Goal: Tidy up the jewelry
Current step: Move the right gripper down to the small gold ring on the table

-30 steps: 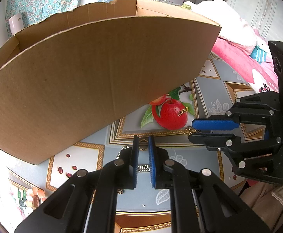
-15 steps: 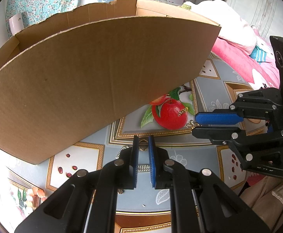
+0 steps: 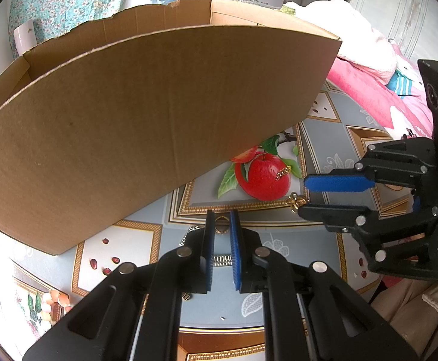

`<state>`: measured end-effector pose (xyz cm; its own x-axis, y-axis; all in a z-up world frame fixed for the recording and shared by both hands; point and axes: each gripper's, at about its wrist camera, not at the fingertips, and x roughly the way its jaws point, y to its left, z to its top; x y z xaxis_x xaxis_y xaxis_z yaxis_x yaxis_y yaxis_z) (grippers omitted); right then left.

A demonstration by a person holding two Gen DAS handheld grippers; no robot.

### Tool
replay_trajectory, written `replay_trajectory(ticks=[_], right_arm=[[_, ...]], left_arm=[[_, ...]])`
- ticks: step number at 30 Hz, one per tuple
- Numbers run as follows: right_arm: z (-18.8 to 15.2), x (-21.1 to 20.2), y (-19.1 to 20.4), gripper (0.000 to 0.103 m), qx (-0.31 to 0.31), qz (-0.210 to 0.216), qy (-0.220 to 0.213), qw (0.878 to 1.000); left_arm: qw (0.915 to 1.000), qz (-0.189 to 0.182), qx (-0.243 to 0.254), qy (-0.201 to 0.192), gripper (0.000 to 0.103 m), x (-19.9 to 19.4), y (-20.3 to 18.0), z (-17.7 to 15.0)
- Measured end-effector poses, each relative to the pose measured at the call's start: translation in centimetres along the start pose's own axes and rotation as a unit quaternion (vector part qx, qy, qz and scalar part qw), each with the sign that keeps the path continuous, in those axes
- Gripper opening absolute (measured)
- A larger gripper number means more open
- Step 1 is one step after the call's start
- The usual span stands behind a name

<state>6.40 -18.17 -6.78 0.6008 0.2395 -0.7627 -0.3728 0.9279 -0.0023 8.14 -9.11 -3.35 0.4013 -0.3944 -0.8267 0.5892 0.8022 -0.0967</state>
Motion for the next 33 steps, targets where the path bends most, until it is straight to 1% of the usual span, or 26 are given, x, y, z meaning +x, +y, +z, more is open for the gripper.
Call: replay_trajectory(ticks=[4, 6, 9, 17, 28, 33], right_arm=[[0.0, -0.2, 0.1, 0.019, -0.001, 0.002, 0.000, 1.000], [0.0, -0.1, 0.1, 0.015, -0.002, 0.003, 0.003, 1.000], [-0.1, 0.0, 0.0, 0.013, -0.003, 0.002, 0.007, 1.000], [-0.3, 0.8, 0.3, 0.008, -0.006, 0.001, 0.007, 1.000], [-0.3, 0.5, 0.4, 0.007, -0.004, 0.003, 0.004, 1.000], [-0.1, -0.4, 0.1, 0.007, -0.002, 0.006, -0.004, 1.000]], left_arm=[[1.0000, 0.000, 0.000, 0.000, 0.009, 0.0, 0.0, 0.0], [1.0000, 0.000, 0.000, 0.000, 0.009, 0.0, 0.0, 0.0], [1.0000, 0.000, 0.000, 0.000, 0.009, 0.0, 0.0, 0.0], [1.0000, 0.000, 0.000, 0.000, 0.009, 0.0, 0.0, 0.0], [1.0000, 0.001, 0.000, 0.000, 0.009, 0.0, 0.0, -0.1], [1.0000, 0.001, 0.000, -0.001, 0.009, 0.0, 0.0, -0.1]])
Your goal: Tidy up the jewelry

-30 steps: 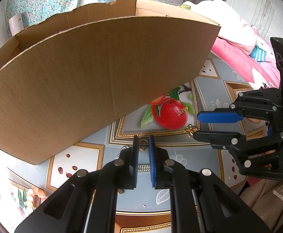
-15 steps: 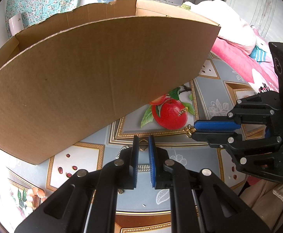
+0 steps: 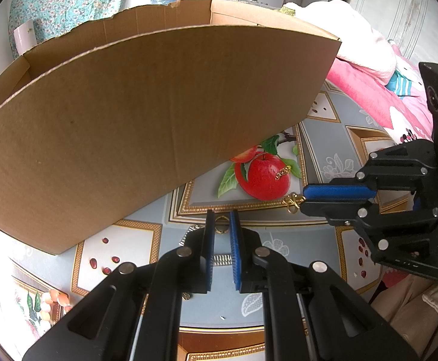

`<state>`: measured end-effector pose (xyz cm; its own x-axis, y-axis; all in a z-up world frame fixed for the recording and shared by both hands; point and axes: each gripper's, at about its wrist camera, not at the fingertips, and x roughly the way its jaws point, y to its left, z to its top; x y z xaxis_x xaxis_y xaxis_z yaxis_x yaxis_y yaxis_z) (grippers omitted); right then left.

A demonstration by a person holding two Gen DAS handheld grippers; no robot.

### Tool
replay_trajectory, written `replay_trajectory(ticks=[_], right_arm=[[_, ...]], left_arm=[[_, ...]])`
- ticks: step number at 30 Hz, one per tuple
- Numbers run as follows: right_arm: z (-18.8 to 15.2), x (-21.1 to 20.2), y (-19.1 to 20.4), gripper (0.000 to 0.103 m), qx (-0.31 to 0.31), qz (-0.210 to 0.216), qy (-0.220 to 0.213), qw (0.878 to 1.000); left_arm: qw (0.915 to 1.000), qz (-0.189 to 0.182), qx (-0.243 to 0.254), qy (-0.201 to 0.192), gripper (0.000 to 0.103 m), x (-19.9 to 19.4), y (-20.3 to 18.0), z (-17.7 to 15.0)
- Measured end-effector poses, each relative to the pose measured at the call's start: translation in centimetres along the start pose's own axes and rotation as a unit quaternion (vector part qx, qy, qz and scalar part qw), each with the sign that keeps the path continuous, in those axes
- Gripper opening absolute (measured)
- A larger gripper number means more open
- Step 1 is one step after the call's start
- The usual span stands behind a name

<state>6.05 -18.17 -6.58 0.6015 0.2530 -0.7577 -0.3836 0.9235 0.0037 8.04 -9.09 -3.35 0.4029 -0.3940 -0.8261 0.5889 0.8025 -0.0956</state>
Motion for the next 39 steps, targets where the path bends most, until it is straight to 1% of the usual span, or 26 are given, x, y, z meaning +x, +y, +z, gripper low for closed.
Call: replay_trajectory(ticks=[3, 12, 22, 28, 32, 36, 39], right_arm=[[0.1, -0.4, 0.0, 0.007, 0.002, 0.001, -0.005, 1.000], [-0.2, -0.4, -1.3, 0.007, 0.021, -0.021, -0.001, 1.000], [-0.2, -0.3, -1.2, 0.007, 0.023, -0.023, -0.003, 0.999], [-0.1, -0.4, -1.3, 0.007, 0.023, -0.025, -0.010, 0.999], [0.4, -1.5, -1.2, 0.007, 0.020, -0.026, -0.026, 0.999], [1.7, -3.8, -1.2, 0.007, 0.018, -0.020, -0.058, 0.998], [3.1, -5.7, -0.8, 0.007, 0.013, -0.009, -0.086, 0.996]], left_arm=[[1.0000, 0.000, 0.000, 0.000, 0.009, 0.0, 0.0, 0.0], [1.0000, 0.001, 0.000, 0.000, 0.009, 0.0, 0.0, 0.0], [1.0000, 0.000, -0.003, 0.001, 0.010, -0.2, 0.0, 0.0], [1.0000, 0.002, 0.004, -0.008, 0.009, -1.0, -0.2, 0.3], [0.9996, 0.004, 0.014, -0.024, 0.010, -2.4, -0.5, 0.8], [0.9986, -0.015, 0.017, -0.048, 0.010, -4.7, -0.5, 1.9], [0.9953, -0.027, 0.028, -0.089, 0.010, -7.5, -0.5, 3.6]])
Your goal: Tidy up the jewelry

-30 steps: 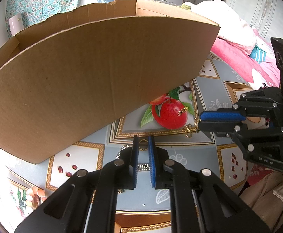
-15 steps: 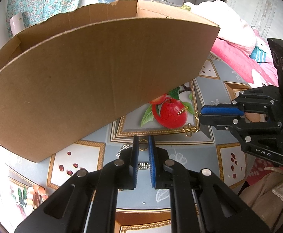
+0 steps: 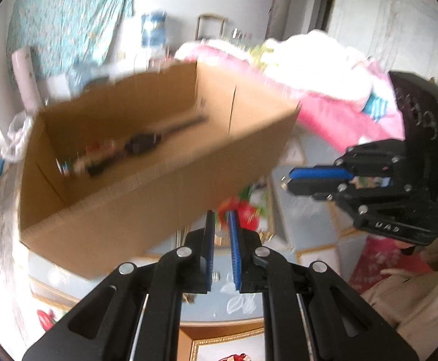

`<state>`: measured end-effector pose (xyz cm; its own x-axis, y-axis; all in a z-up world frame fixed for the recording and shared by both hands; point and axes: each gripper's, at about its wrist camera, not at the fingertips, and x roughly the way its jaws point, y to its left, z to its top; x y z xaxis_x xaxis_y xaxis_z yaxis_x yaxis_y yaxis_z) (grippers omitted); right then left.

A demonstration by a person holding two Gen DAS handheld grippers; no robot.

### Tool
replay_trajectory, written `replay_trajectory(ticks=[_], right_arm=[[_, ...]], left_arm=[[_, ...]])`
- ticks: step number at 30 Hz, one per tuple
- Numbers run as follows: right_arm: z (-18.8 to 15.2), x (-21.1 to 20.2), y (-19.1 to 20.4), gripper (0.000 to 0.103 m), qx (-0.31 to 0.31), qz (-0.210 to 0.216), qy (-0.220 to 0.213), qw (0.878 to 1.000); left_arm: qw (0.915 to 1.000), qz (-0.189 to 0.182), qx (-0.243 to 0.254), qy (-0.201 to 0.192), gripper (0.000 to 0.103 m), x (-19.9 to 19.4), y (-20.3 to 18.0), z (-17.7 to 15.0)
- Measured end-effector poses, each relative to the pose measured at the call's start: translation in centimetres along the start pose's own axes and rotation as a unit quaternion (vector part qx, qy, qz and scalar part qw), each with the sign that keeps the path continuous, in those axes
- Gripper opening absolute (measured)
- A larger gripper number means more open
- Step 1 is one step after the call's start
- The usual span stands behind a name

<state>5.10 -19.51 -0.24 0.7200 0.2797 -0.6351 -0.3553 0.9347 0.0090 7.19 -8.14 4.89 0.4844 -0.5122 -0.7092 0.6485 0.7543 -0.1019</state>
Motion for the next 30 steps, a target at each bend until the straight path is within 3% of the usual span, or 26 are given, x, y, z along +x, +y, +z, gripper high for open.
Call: replay_trajectory(ticks=[7, 13, 20, 25, 27, 30], right_arm=[[5.1, -3.1, 0.4, 0.007, -0.031, -0.002, -0.087, 0.996], [8.3, -1.6, -1.9, 0.007, -0.024, 0.001, -0.102, 0.995], [6.1, -2.8, -1.6, 0.007, 0.000, 0.033, -0.098, 0.995], [2.9, -2.2, -0.8, 0.007, 0.024, 0.047, -0.062, 0.997], [1.5, -1.2, -0.6, 0.007, 0.037, 0.049, -0.038, 0.997], [-0.2, 0.4, -0.5, 0.007, 0.047, 0.041, -0.008, 0.998]], left_arm=[[0.9960, -0.038, -0.015, -0.079, 0.010, -4.2, 1.9, 5.3], [0.9972, -0.004, -0.042, -0.061, 0.009, -2.5, 5.4, 8.3], [0.9972, -0.034, -0.044, -0.051, 0.010, -3.8, 3.8, 4.0], [0.9958, -0.081, -0.042, -0.003, 0.010, -2.1, 1.6, -0.3], [0.9958, -0.076, -0.045, 0.023, 0.010, -0.4, 1.1, -1.4], [0.9973, -0.041, -0.031, 0.053, 0.010, 2.5, 0.5, -2.9]])
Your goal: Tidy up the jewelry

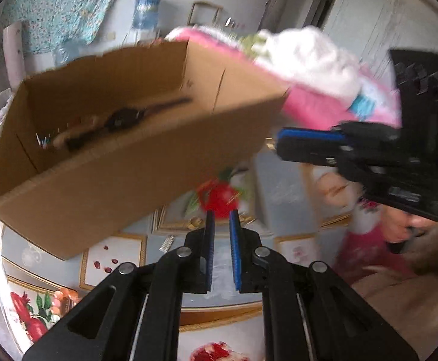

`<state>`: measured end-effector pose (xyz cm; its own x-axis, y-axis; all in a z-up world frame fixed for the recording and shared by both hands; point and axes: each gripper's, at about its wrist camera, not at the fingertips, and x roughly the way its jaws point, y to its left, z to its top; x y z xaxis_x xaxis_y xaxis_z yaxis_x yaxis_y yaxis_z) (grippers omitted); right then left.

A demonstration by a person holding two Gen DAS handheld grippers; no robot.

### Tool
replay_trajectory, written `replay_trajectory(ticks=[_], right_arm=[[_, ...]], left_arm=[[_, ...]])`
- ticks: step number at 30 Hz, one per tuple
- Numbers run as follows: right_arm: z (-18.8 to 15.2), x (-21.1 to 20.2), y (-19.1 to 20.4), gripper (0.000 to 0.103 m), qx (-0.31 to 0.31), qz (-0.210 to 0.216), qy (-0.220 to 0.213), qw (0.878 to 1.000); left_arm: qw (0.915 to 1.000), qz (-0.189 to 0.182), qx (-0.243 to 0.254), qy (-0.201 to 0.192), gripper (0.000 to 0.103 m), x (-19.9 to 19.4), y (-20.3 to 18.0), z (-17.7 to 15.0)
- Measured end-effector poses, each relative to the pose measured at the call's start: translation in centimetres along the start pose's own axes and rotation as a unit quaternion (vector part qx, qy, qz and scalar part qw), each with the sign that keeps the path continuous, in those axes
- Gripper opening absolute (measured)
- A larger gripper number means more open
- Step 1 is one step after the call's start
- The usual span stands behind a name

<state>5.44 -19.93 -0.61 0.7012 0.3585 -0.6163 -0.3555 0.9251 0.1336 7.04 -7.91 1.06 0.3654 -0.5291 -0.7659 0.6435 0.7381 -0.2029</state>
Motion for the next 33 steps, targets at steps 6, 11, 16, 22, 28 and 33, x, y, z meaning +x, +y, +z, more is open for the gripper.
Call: replay_trajectory(ticks=[6, 11, 16, 22, 28, 33], right_arm=[[-1.7, 1.6, -0.8, 0.007, 0.019, 0.000, 0.028, 0.999], [-2.0, 1.9, -1.1, 0.007, 0.027, 0.003, 0.032, 0.999], [-1.9, 2.3, -1.2, 0.007, 0.031, 0.007, 0.034, 0.999], [-2.0, 2.2, -1.7, 0.007, 0.034, 0.010, 0.033, 0.999], [-2.0, 2.2, -1.8, 0.007, 0.034, 0.010, 0.033, 0.999], [-2.1, 2.1, -1.8, 0.007, 0.035, 0.008, 0.034, 0.999]], left_arm=[[0.9991, 0.032, 0.003, 0.027, 0.011, 3.9, 0.4, -0.7], [0.9985, 0.048, 0.002, 0.025, 0.025, 4.8, 0.8, -0.5], [0.9983, 0.053, 0.001, 0.024, 0.025, 4.9, 0.9, -0.6], [0.9976, 0.063, 0.015, 0.023, 0.025, 5.1, 0.5, -0.2], [0.9965, 0.075, 0.030, 0.025, 0.013, 5.5, -0.3, -0.1], [0.9960, 0.078, 0.037, 0.022, 0.011, 5.6, -0.7, -0.3]])
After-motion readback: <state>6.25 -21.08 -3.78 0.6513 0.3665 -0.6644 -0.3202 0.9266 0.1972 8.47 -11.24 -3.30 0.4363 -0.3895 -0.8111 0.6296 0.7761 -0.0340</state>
